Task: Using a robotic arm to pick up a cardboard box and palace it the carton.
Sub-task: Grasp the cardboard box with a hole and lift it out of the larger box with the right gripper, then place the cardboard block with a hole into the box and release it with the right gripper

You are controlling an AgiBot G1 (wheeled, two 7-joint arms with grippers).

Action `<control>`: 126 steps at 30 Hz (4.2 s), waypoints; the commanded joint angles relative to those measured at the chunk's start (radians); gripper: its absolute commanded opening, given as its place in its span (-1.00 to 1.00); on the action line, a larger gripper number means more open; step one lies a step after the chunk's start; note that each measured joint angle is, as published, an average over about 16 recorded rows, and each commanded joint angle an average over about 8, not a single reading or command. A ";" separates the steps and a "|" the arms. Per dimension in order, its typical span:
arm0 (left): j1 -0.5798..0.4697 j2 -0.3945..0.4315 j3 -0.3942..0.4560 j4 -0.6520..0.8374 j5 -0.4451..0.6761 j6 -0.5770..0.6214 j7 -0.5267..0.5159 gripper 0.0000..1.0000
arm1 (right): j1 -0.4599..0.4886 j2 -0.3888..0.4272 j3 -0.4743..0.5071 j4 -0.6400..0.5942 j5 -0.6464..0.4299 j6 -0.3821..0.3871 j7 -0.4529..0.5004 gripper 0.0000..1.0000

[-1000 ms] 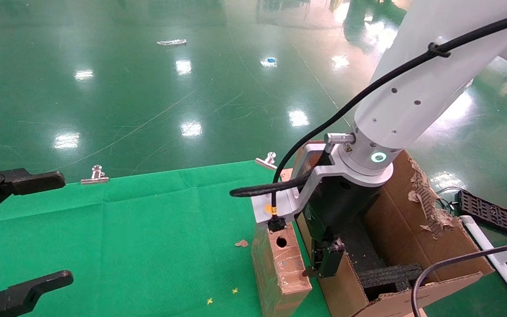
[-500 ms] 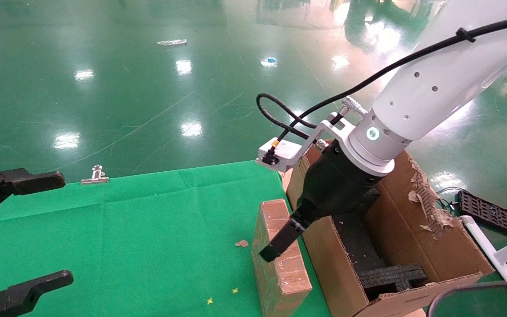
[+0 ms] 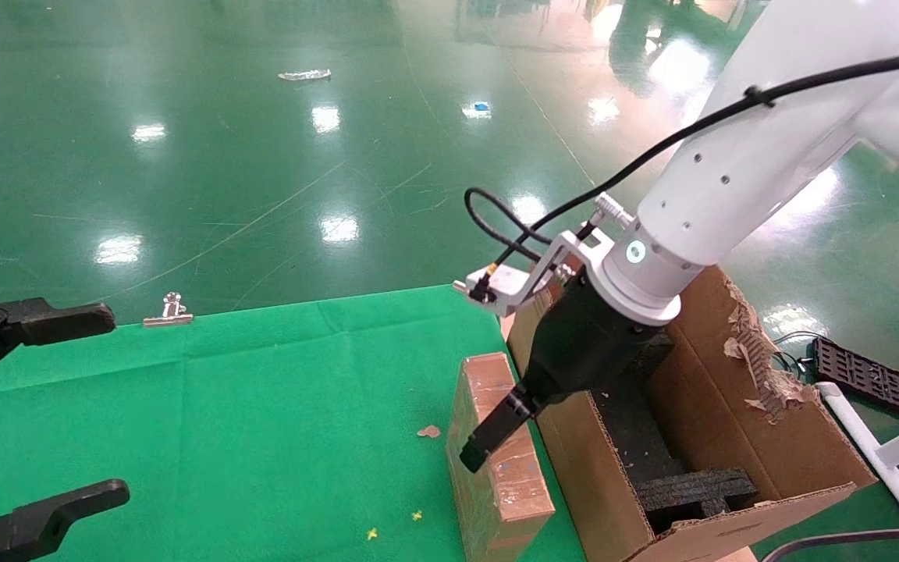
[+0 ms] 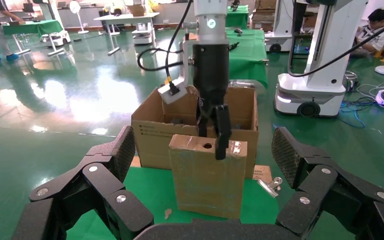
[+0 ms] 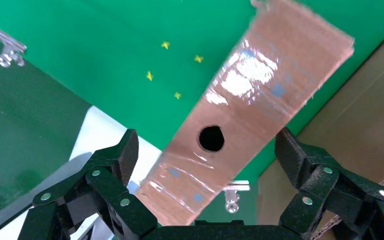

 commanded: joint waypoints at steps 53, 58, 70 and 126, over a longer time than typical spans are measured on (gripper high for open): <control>-0.001 -0.001 0.003 0.000 -0.002 -0.002 0.002 -1.00 | 0.076 0.172 0.078 0.104 -0.027 0.145 -0.128 -1.00; -0.001 -0.002 0.004 0.000 -0.003 -0.002 0.002 -1.00 | 0.167 0.278 0.151 0.052 -0.018 0.183 -0.263 -1.00; -0.001 -0.002 0.005 0.000 -0.003 -0.002 0.002 -1.00 | 0.302 0.399 0.157 -0.190 -0.168 0.133 -0.386 -1.00; -0.002 -0.003 0.008 0.000 -0.005 -0.003 0.004 1.00 | -0.256 0.179 0.060 -0.856 -0.140 0.254 -0.447 -1.00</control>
